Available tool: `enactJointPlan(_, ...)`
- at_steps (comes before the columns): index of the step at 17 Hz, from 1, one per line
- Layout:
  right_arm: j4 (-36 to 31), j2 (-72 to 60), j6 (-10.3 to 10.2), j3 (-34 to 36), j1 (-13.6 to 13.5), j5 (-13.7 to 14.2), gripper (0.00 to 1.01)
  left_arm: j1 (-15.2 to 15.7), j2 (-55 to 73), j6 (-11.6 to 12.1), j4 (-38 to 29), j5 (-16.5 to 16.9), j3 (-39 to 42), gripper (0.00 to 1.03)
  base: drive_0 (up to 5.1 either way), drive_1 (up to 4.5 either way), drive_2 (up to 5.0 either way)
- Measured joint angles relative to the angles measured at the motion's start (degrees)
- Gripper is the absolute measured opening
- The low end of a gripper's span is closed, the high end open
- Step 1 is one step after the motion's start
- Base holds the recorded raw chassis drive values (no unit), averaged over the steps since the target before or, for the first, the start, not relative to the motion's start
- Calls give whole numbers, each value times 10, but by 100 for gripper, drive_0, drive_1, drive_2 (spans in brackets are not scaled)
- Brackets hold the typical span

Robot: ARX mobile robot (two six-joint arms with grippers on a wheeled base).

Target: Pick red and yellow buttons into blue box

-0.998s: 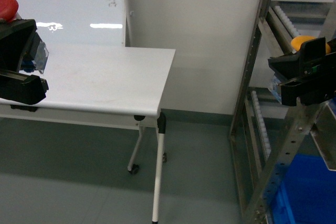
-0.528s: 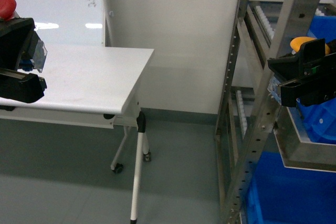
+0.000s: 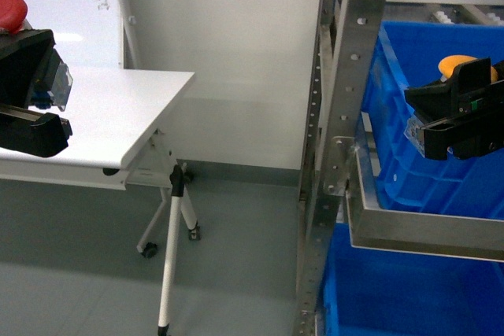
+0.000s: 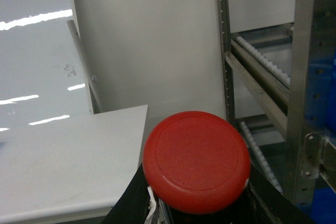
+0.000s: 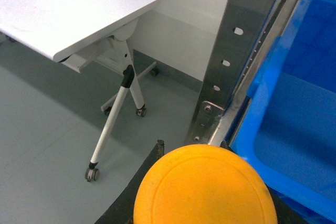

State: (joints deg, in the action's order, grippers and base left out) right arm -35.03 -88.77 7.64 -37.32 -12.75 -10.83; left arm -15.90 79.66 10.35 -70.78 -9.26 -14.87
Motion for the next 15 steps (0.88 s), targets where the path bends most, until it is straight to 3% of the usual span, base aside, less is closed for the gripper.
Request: enactJointPlan(15, 3, 0, 0, 0, 0, -1, 27, 0, 0, 0, 1, 0, 0, 25, 458, -242, -242)
